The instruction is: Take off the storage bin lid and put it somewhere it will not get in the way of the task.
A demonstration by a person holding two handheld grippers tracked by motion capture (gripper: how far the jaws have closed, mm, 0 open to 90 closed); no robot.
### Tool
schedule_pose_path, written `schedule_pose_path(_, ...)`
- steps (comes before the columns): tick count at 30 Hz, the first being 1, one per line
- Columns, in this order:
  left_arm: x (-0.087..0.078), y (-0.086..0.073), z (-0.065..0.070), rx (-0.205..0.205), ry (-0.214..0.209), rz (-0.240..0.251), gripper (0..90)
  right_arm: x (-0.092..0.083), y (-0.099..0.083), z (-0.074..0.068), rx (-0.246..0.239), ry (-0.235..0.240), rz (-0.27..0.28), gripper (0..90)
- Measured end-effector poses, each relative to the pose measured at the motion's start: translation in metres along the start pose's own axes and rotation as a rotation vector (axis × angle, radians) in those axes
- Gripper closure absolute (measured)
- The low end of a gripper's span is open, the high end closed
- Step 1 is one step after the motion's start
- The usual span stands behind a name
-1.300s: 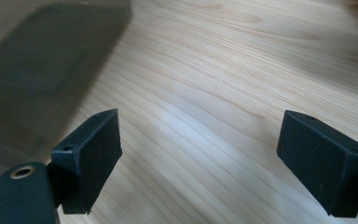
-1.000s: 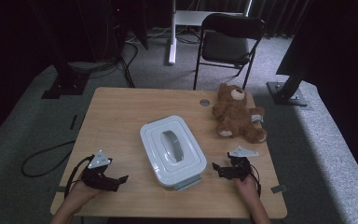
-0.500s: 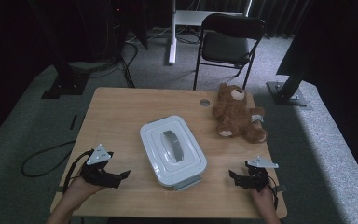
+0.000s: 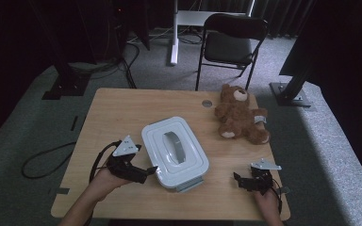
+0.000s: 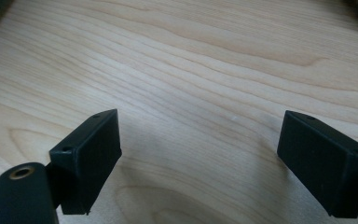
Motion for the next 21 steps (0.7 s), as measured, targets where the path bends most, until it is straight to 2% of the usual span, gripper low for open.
schedule_pose_path(2,0.008,0.007,0.005,0.001,-0.013,-0.005,4.3,0.001,0.000,0.000,-0.001,-0.010,-0.005,12.6)
schedule_pose_path(5,0.014,0.012,0.010,0.009,-0.022,-0.011,4.3,0.003,-0.001,-0.002,-0.031,-0.036,-0.030,12.8)
schedule_pose_path(8,0.016,0.013,0.010,0.010,-0.020,-0.017,4.3,0.003,-0.001,-0.002,-0.025,-0.040,-0.030,12.8)
schedule_pose_path(9,0.023,0.017,0.013,0.017,-0.019,-0.032,4.3,0.003,-0.001,-0.001,-0.016,-0.051,-0.030,12.6)
schedule_pose_path(13,0.033,0.021,0.015,0.022,-0.025,-0.053,4.3,0.003,-0.001,0.000,-0.014,-0.052,-0.031,12.1)
schedule_pose_path(16,0.039,0.022,0.017,0.044,-0.024,-0.059,5.2,0.003,-0.001,0.000,-0.015,-0.053,-0.031,12.1)
schedule_pose_path(21,0.048,0.024,0.018,0.033,-0.026,-0.073,5.2,0.003,-0.001,0.000,-0.015,-0.053,-0.031,12.1)
Point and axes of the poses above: each handheld gripper's, and its own axes: x roughly forward along the jaws, y roughly out of its top, z roughly to its right, the point moved 5 cm from there along x, roughly forward along the jaws, and after that the axes turned 3 degrees about z, right-handed, at the moved point
